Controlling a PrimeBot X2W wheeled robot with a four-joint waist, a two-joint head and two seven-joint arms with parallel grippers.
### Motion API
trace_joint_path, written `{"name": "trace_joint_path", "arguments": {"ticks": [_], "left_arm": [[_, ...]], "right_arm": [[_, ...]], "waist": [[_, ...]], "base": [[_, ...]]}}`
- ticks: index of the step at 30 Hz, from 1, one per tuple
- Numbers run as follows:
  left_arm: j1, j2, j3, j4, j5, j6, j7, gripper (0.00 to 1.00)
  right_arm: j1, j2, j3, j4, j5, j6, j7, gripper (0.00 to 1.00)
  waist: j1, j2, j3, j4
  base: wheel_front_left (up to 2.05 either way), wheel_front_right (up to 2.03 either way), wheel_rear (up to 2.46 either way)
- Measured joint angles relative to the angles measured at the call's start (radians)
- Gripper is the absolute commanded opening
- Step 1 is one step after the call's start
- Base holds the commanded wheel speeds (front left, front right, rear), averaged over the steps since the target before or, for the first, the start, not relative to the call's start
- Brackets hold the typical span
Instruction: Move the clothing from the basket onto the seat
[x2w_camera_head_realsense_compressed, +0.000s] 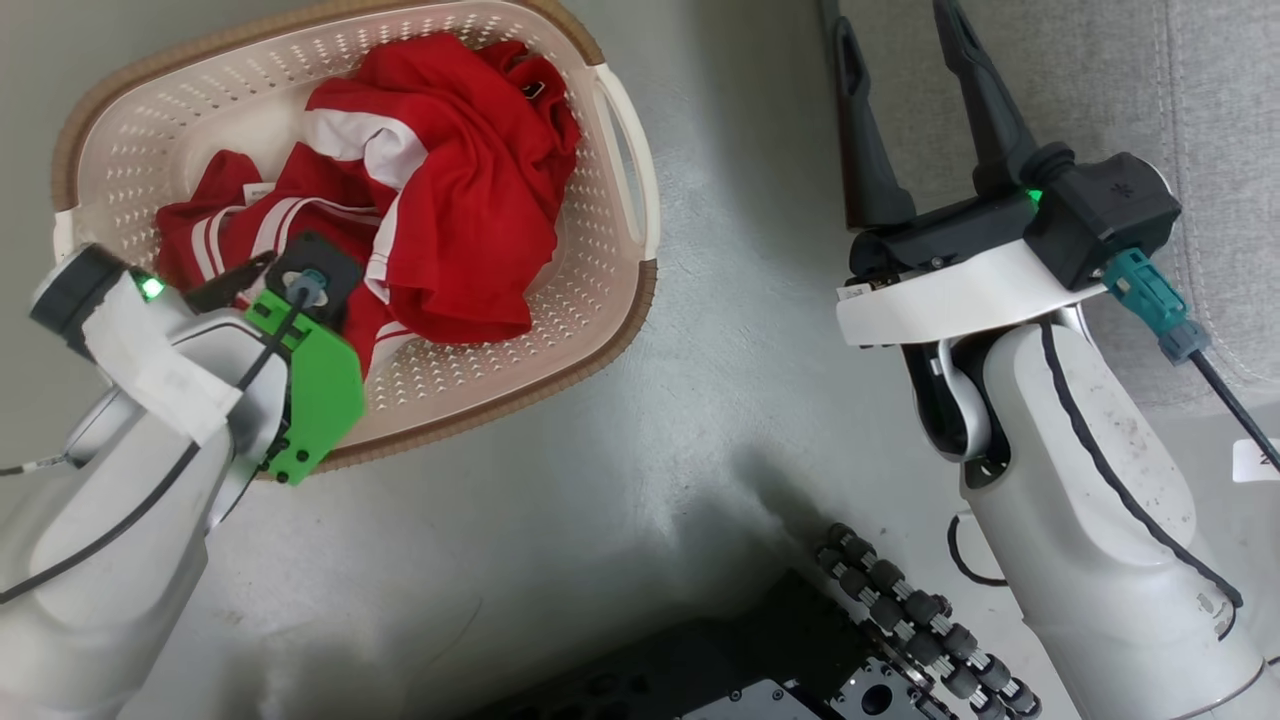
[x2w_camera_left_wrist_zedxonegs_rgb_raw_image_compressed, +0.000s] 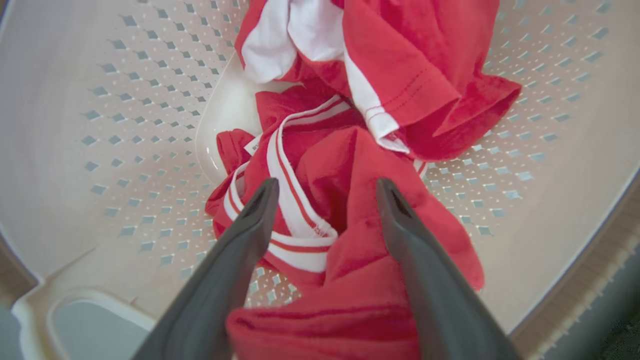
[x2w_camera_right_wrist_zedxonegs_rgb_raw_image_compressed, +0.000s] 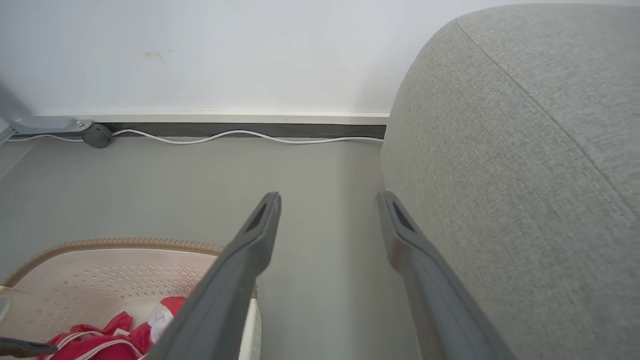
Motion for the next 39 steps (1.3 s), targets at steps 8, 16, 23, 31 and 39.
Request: {"name": "trace_joint_path", "arguments": {"ticks": [8,16,23,31,39], "left_arm": [[-0.025,0.004,-0.04,0.007,-0.034,0.0,0.054,1.0],[-0.037,0.026,-0.094,0.021,-0.047,-0.004,0.124,1.0],[-0.065,0.031,-0.124,0.018,-0.071,-0.004,0.171,0.97],[-0.066,0.031,-0.141,0.017,-0.132,-0.004,0.203,0.0],[-0.097,0.001,-0.096,-0.004,-0.185,-0.004,0.171,0.0]], "right_arm": [[0.0,0.001,0.002,0.0,0.031,0.0,0.0,1.0],[0.0,0.002,0.007,-0.005,0.054,-0.001,0.0,1.0],[0.0,0.002,0.007,-0.006,0.062,-0.001,0.0,1.0],[0.0,0.002,0.005,-0.008,0.064,-0.001,0.0,1.0],[0.0,0.003,-0.018,-0.005,0.072,-0.003,0.0,1.0]], "waist": [[0.0,0.0,0.0,-0.01],[0.0,0.0,0.0,-0.015],[-0.0001,0.0,-0.004,-0.014],[0.0,0.0,0.002,-0.016],[-0.0001,0.0,-0.003,-0.011]], "base": [[0.0,0.0,0.0],[0.0,0.0,0.0],[0.0,0.0,0.0],[0.0,0.0,0.0],[0.0,0.0,0.0]]}}
